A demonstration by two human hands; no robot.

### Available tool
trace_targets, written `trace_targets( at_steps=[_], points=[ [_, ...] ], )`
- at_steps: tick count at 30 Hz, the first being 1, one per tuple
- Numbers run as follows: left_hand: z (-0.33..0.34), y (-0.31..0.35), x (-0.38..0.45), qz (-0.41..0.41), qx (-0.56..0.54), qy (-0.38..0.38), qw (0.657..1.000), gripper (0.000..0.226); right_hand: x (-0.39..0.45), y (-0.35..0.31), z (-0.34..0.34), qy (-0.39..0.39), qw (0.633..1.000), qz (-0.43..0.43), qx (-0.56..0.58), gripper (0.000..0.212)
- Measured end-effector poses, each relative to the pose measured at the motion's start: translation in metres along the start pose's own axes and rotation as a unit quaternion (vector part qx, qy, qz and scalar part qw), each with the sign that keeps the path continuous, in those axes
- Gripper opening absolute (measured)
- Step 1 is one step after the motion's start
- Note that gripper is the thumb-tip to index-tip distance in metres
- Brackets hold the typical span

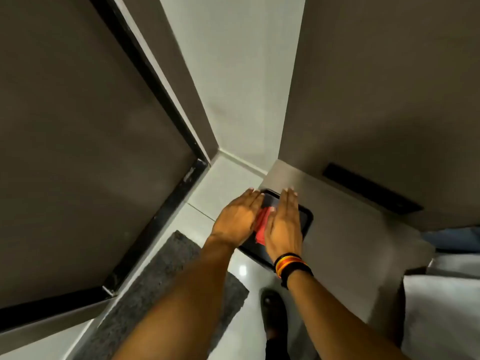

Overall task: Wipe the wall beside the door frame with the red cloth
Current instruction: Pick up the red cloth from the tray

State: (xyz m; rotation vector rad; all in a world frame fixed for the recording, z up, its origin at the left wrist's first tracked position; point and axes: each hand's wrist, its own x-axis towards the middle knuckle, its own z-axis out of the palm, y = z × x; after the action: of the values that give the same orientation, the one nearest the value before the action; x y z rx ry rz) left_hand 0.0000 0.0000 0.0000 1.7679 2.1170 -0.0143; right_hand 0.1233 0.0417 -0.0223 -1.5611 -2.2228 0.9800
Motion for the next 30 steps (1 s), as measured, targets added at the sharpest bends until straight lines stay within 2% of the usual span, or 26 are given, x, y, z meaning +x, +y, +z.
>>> trace_targets(
  at_steps=[4,7,9,11,14,18,21,25,30],
  points=[
    [0.040,0.002,0.019,-0.059,-0.057,-0.035,0.996,0.054,0.010,0.044,0.033,-0.051,0.996,0.068,-0.016,0.055],
    [0.068,0.002,0.033,-0.106,-0.084,-0.059,0.989,0.042,0.017,0.066,0.055,-0.037,0.989,0.140,0.006,0.047],
    [0.085,0.002,0.044,-0.148,-0.119,-0.066,0.980,0.039,0.024,0.079,0.067,-0.037,0.974,0.221,0.030,0.047],
    [0.100,0.003,0.053,-0.194,-0.171,-0.073,0.963,0.045,0.031,0.088,0.075,-0.043,0.957,0.287,0.031,0.054],
    [0.119,0.004,0.062,-0.239,-0.213,-0.077,0.944,0.059,0.036,0.097,0.085,-0.041,0.947,0.316,0.032,0.062],
    [0.137,0.004,0.066,-0.290,-0.245,-0.082,0.922,0.067,0.046,0.103,0.091,-0.026,0.916,0.388,0.096,0.064],
    [0.143,0.002,0.069,-0.322,-0.275,-0.074,0.903,0.058,0.051,0.107,0.089,-0.047,0.907,0.395,0.136,0.051],
    [0.138,-0.005,0.065,-0.361,-0.317,-0.045,0.876,0.035,0.053,0.105,0.078,-0.060,0.907,0.368,0.197,0.029],
    [0.092,-0.012,0.030,-0.372,-0.402,0.028,0.836,0.017,0.035,0.060,0.044,-0.080,0.923,0.264,0.269,0.013]
  ],
)
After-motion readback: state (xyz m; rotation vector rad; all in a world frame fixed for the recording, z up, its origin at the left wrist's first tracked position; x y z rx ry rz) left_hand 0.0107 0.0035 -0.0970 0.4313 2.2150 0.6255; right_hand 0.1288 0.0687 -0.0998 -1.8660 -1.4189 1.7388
